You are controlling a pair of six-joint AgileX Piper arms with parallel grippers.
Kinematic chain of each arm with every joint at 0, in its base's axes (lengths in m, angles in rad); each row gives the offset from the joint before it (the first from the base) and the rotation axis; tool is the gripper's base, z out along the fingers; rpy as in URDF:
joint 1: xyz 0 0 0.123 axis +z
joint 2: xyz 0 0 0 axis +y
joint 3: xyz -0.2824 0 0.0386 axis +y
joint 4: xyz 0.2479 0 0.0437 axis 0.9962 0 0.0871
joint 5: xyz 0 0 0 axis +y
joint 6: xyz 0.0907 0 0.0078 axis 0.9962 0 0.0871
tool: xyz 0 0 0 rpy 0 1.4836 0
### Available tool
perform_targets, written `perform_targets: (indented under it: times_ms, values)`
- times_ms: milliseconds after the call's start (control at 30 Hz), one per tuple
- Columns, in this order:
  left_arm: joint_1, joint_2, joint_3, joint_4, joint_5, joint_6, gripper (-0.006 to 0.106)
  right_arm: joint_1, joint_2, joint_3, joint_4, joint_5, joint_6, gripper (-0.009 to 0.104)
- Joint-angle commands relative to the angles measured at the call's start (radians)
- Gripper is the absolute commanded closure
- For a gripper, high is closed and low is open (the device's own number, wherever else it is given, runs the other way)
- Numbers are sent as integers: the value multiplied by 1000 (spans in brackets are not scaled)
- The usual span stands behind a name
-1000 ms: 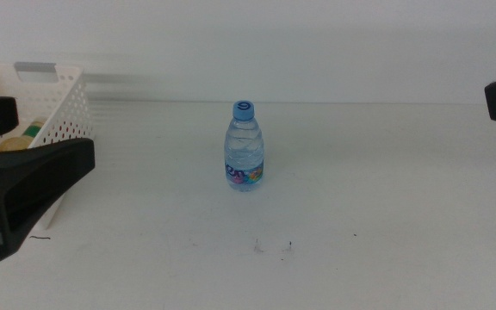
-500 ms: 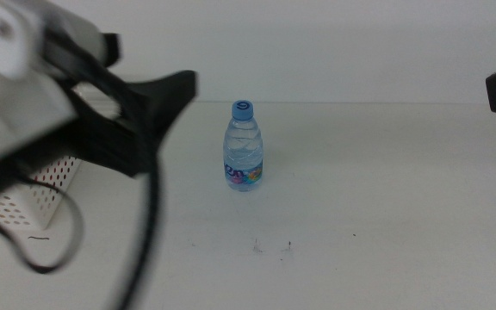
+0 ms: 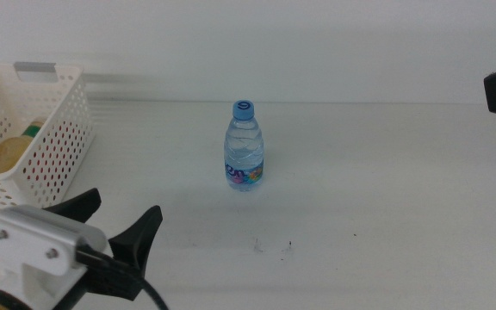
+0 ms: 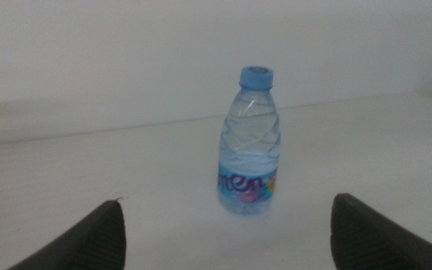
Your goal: Use arms to grab the bottles and put them into the dustbin to the left of the table.
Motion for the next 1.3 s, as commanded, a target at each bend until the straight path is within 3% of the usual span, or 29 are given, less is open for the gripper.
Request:
perform_targets:
  times_ms: [0,167,467,800,1000,1100,1267]
  values:
    - [-3,62,10,9,-110,-12,7,2,-4,-6,-2,-9,-6,14]
    - [-3,160,8,36,-219,-65,7,2,-4,-6,-2,-9,-6,14]
    - [-3,178,8,104,-197,-38,7,2,-4,-6,-2,-9,-6,14]
    - [-3,178,8,97,-145,-75,7,2,-4,-6,-2,-9,-6,14]
    - [29,193,-47,90,-121,-1,7,2,-4,-6,-2,-9,-6,14]
    - [87,240,-84,143,-129,-36,7,2,-4,-6,-2,-9,-6,14]
    - [197,371,-100,325,-281,-190,7,2,-4,-6,-2,-9,-6,14]
